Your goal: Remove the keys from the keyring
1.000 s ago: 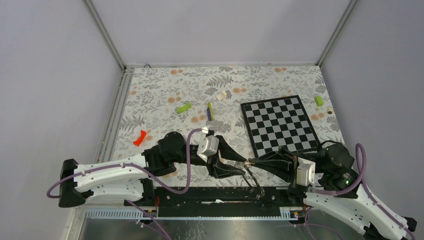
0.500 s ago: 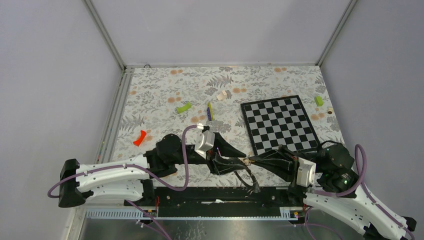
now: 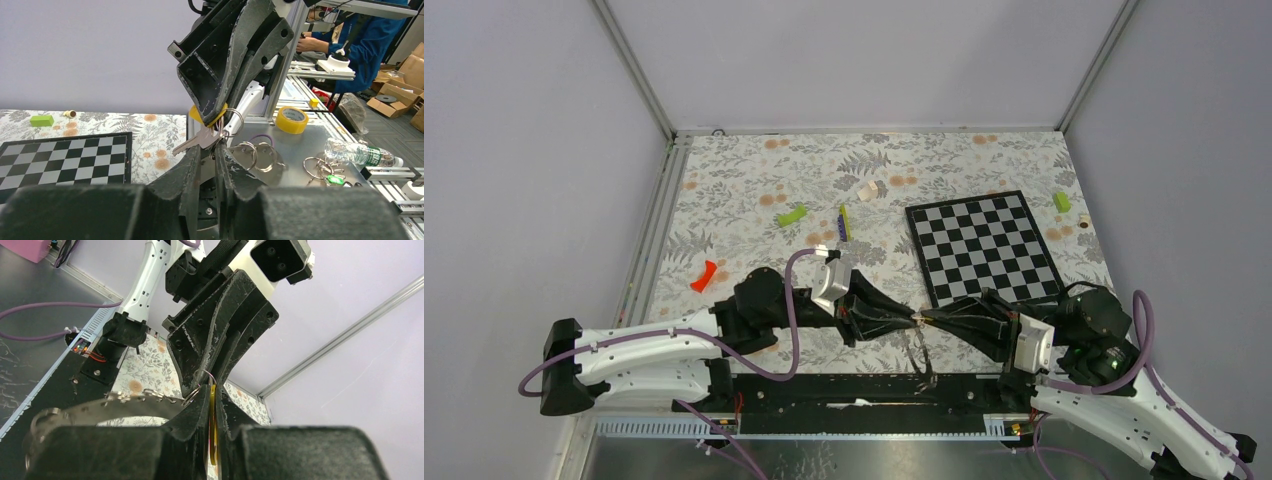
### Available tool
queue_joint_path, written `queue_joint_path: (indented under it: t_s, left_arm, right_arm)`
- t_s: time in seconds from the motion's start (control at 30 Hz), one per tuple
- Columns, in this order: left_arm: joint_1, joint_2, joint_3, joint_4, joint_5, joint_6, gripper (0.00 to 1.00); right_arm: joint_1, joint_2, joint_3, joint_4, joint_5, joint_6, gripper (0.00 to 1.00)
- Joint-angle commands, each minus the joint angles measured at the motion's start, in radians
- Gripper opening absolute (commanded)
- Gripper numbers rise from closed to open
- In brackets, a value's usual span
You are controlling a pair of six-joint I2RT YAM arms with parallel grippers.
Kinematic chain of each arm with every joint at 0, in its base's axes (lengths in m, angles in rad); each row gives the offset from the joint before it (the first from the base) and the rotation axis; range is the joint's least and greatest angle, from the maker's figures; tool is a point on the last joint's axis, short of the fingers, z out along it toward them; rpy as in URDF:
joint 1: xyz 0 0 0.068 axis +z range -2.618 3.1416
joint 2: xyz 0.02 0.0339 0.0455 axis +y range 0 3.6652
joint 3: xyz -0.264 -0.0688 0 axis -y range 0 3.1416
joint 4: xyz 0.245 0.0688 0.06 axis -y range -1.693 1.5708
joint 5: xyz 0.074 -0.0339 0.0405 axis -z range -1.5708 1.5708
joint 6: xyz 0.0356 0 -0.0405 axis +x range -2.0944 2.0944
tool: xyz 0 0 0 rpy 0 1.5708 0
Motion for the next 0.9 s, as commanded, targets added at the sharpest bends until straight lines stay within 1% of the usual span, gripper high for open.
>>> queue_joint_path:
  t_s: [0.0,0.07,0.17,0.47,0.53,0.87]
  left_arm:
    - [-0.002,-0.013,0.013,0.061,0.024,-0.001,0.14]
    - [-0.002,-0.011,0.017,0.059,0.028,-0.001,0.1]
    - [-0.002,-0.014,0.02,0.051,0.036,0.002,0.0]
    - [-0.002,-0.043,0.026,0.001,0.043,0.011,0.0]
    - [-0.002,-0.051,0.024,-0.005,0.041,0.011,0.0]
    - [-0.002,-0.069,0.024,-0.002,0.019,0.013,0.0]
  right_arm:
    - [-0.003,-0.011,-0.004,0.066,0.027,-0.013,0.0]
    - [-0.002,-0.012,-0.006,0.068,0.031,-0.013,0.0]
    - [-0.003,-0.018,-0.008,0.066,0.045,-0.02,0.0]
    - [-0.003,-0.055,-0.004,0.038,0.119,-0.064,0.0]
    - [-0.003,-0.063,-0.004,0.001,0.13,-0.07,0.0]
    - [-0.003,-0.084,-0.007,-0.041,0.141,-0.073,0.0]
